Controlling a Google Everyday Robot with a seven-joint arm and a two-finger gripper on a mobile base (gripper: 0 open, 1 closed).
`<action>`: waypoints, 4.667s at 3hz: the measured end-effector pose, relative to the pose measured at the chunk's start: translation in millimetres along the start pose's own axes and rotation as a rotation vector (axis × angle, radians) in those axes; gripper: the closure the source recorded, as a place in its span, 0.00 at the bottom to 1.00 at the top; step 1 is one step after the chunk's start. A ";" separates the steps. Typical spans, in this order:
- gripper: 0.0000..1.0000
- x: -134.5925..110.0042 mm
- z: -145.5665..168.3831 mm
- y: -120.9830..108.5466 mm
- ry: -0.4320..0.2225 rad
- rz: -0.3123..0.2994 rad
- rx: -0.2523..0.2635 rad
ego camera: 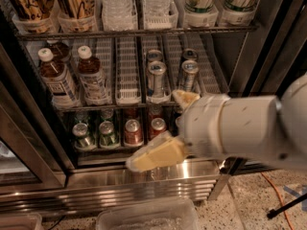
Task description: Pick blue plastic bottle from middle shelf of fridge
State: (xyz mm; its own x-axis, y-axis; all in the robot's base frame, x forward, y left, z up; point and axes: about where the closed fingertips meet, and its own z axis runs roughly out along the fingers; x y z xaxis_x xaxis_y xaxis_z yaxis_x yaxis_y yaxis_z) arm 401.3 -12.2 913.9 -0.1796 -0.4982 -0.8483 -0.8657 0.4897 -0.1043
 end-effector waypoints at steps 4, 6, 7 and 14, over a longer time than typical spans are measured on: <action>0.00 60.4 21.8 -71.0 -0.305 0.314 0.413; 0.00 56.8 23.7 -67.0 -0.318 0.294 0.434; 0.00 78.4 26.0 -59.0 -0.301 0.217 0.504; 0.00 1.5 160.1 -21.0 -0.541 0.122 0.475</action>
Offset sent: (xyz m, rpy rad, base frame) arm 0.0723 0.0615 -0.0394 0.4010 -0.3832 -0.4702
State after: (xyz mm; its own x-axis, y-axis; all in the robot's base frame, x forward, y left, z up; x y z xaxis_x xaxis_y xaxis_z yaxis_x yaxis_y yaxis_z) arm 494.1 91.4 831.7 0.1006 -0.0577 -0.9933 -0.5357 0.8381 -0.1030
